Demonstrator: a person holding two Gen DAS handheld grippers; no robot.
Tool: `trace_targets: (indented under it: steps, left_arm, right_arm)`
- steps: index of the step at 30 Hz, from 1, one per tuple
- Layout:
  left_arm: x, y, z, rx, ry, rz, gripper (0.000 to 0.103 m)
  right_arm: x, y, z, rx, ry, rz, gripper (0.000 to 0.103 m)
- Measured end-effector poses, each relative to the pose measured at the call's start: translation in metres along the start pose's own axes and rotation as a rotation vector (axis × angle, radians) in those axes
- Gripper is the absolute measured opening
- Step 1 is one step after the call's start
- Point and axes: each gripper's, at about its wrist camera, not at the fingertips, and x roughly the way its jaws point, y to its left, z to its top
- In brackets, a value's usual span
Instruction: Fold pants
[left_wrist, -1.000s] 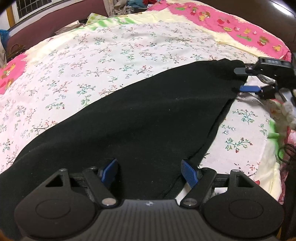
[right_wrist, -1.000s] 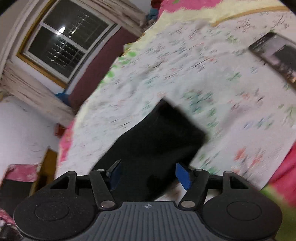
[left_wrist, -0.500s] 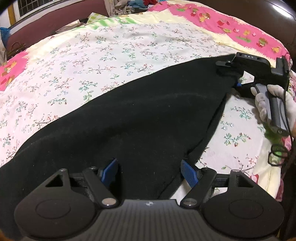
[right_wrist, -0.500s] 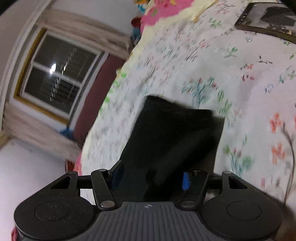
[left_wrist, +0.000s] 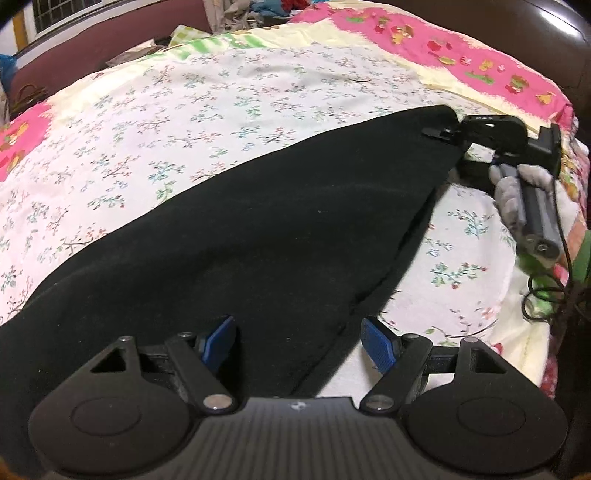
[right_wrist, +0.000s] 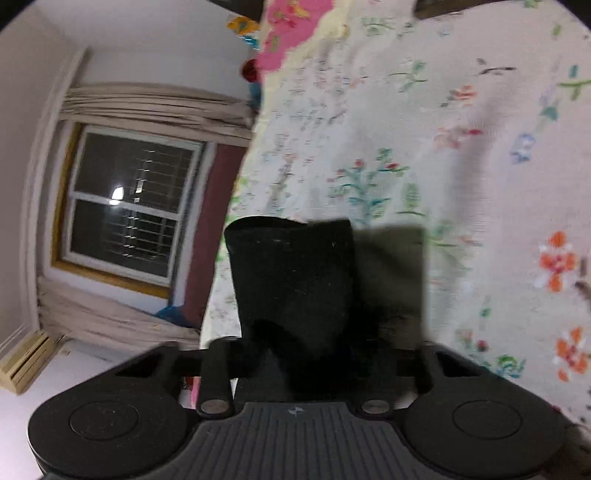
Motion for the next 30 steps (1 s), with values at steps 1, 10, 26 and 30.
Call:
trace_targets:
  steps: [1, 10, 26, 30]
  left_arm:
    - [-0.001, 0.0, 0.0, 0.006, -0.002, -0.001, 0.082]
    - [-0.017, -0.002, -0.007, -0.005, -0.062, 0.019, 0.082]
    - [-0.051, 0.023, -0.022, -0.088, -0.118, 0.049, 0.082]
    - [-0.068, 0.044, -0.048, -0.151, -0.159, 0.068, 0.082]
  right_arm:
    - [-0.012, 0.007, 0.003, -0.037, -0.002, 0.001, 0.004]
    - [-0.066, 0.115, -0.018, -0.568, -0.042, 0.01, 0.001]
    - [-0.028, 0.188, -0.101, -1.016, 0.019, 0.067, 0.001]
    - [0.005, 0.233, -0.174, -1.242, 0.191, 0.207, 0.001]
